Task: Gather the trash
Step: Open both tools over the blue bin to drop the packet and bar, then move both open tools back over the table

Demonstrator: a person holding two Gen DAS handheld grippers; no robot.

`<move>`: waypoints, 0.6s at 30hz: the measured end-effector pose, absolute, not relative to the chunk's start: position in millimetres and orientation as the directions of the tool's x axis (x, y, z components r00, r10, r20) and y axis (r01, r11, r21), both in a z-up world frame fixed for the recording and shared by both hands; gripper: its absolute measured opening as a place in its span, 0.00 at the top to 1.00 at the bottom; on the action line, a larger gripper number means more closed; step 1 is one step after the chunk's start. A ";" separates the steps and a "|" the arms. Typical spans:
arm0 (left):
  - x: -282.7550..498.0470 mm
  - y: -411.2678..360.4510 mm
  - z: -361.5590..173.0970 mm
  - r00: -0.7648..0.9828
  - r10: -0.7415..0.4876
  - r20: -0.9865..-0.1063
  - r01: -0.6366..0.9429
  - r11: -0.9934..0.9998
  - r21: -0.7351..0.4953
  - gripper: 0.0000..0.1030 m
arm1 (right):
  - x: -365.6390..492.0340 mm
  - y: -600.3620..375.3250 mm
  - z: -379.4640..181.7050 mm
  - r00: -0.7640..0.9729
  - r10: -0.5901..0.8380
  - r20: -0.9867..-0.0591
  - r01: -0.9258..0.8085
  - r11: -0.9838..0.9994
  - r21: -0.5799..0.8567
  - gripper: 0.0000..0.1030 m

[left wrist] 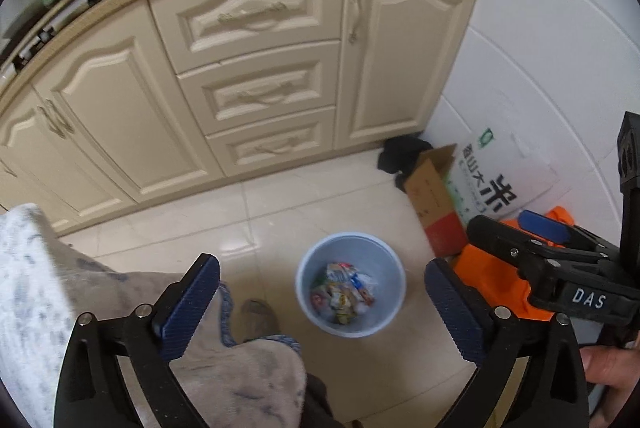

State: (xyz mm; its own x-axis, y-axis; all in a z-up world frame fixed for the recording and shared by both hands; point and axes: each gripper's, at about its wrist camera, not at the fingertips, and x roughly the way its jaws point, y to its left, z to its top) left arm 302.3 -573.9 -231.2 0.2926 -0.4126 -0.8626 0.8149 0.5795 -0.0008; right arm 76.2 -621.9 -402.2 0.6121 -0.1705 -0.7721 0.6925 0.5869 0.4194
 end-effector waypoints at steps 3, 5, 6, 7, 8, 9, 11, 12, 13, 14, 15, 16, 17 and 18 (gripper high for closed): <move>296.0 -562.8 -219.5 0.325 -0.432 -0.841 0.806 0.592 0.007 0.01 | 76.1 -615.3 -391.9 0.601 -0.200 -0.774 0.705 0.589 0.395 0.00; 291.6 -551.2 -210.9 0.338 -0.446 -0.828 0.798 0.603 0.001 0.01 | 77.4 -609.9 -383.1 0.612 -0.203 -0.764 0.696 0.597 0.399 0.00; 289.4 -546.1 -206.1 0.346 -0.457 -0.819 0.792 0.610 -0.005 0.01 | 77.7 -607.3 -378.7 0.615 -0.206 -0.761 0.694 0.600 0.398 0.00; 287.6 -537.2 -202.5 0.354 -0.464 -0.812 0.788 0.616 -0.008 0.01 | 78.5 -602.6 -371.5 0.619 -0.217 -0.755 0.691 0.607 0.392 0.00; 286.1 -529.7 -197.7 0.364 -0.472 -0.803 0.783 0.622 -0.012 0.01 | 79.9 -598.4 -366.1 0.622 -0.222 -0.751 0.688 0.613 0.388 0.00; 283.1 -520.8 -188.5 0.375 -0.483 -0.791 0.777 0.629 -0.016 0.01 | 80.9 -594.2 -360.1 0.628 -0.224 -0.746 0.682 0.621 0.387 0.00; 280.9 -507.0 -177.4 0.397 -0.498 -0.771 0.767 0.641 -0.019 0.01 | 83.6 -583.9 -345.8 0.640 -0.234 -0.732 0.670 0.636 0.383 0.00; 277.5 -491.3 -171.6 0.410 -0.500 -0.763 0.762 0.647 -0.015 0.01 | 85.2 -578.4 -338.6 0.646 -0.239 -0.725 0.663 0.645 0.379 0.00; 275.6 -481.3 -164.8 0.437 -0.496 -0.750 0.749 0.663 -0.002 0.01 | 86.9 -571.3 -329.9 0.656 -0.242 -0.715 0.654 0.656 0.378 0.00; 271.8 -465.2 -157.9 0.457 -0.495 -0.739 0.736 0.677 0.002 0.01 | 88.8 -566.3 -324.9 0.664 -0.245 -0.707 0.647 0.662 0.378 0.00; 270.5 -455.9 -153.3 0.470 -0.498 -0.729 0.726 0.687 -0.002 0.01 | 91.4 -558.8 -316.3 0.676 -0.248 -0.694 0.636 0.672 0.379 0.00; 269.9 -442.9 -147.9 0.481 -0.505 -0.717 0.714 0.700 -0.014 0.01 | 94.8 -549.4 -306.4 0.690 -0.249 -0.680 0.621 0.686 0.379 0.00; 267.7 -429.5 -143.7 0.489 -0.508 -0.709 0.704 0.710 -0.023 0.01 | 96.8 -544.0 -301.5 0.697 -0.247 -0.673 0.611 0.695 0.378 0.00; 266.7 -414.4 -138.1 0.505 -0.507 -0.698 0.687 0.726 -0.030 0.01 | 103.0 -532.4 -291.8 0.709 -0.242 -0.662 0.591 0.716 0.372 0.00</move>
